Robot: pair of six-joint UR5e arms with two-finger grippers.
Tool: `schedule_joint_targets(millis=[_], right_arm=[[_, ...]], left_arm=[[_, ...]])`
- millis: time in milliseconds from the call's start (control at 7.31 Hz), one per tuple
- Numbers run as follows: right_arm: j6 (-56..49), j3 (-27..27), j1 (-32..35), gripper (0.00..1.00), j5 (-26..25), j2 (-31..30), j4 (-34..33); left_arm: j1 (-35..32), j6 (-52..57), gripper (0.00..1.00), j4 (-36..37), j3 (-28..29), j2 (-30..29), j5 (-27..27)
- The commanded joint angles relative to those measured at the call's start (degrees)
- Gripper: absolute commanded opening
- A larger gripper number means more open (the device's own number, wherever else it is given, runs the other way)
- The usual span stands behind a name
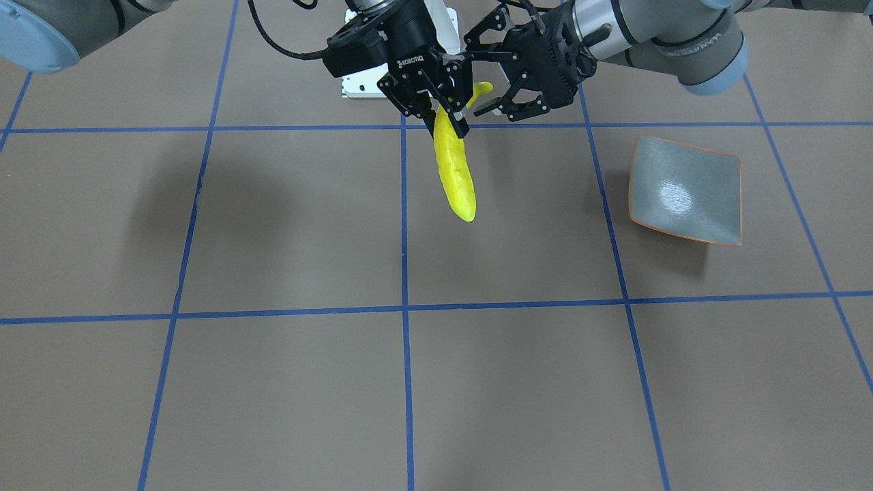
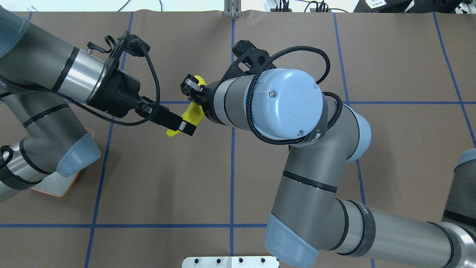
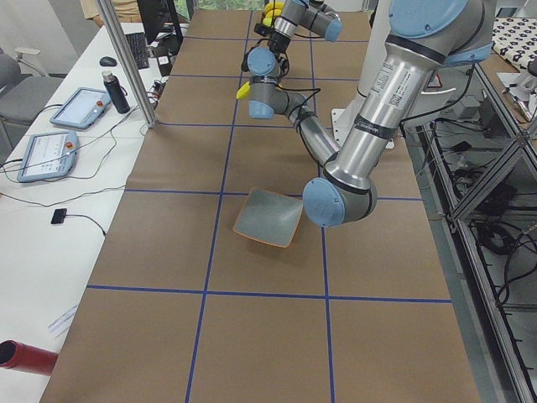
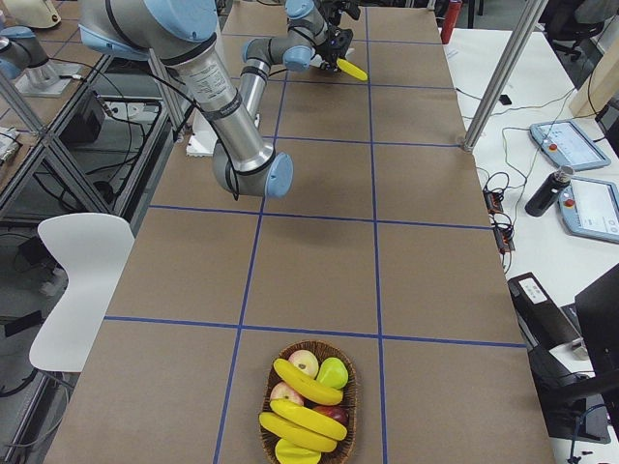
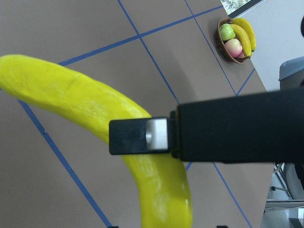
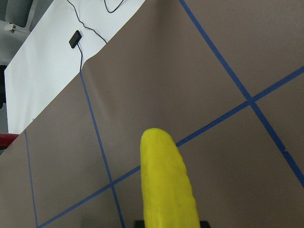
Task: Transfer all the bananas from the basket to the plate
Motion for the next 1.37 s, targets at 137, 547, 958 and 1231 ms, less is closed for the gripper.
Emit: schedule_joint_targets(millis=[137,547,958,1231], right_arm=[[-0.2,0.2,-0.3,0.00,0.2,-0.1,0.1],[-1.2,0.1,-0.4,0.84,-0.3,-0.5,1.7],[-6.0,4.4,1.0,1.00,-0.5,-2.4,1.3],[-9.7,6.5,4.8,1.00,1.7,-7.6,1.3]], left_arm=[[0.0,0.0,0.32,0.0,0.0,-0.2,-0.1],[0.0,-0.2,0.00,0.0,-0.1,-0.1,0.0],[-0.2,-1.7,0.00,-0.2,-0.1,0.8,-0.1],[-0.4,-1.5,0.00,-0.3,-2.6,7.7,-0.1]])
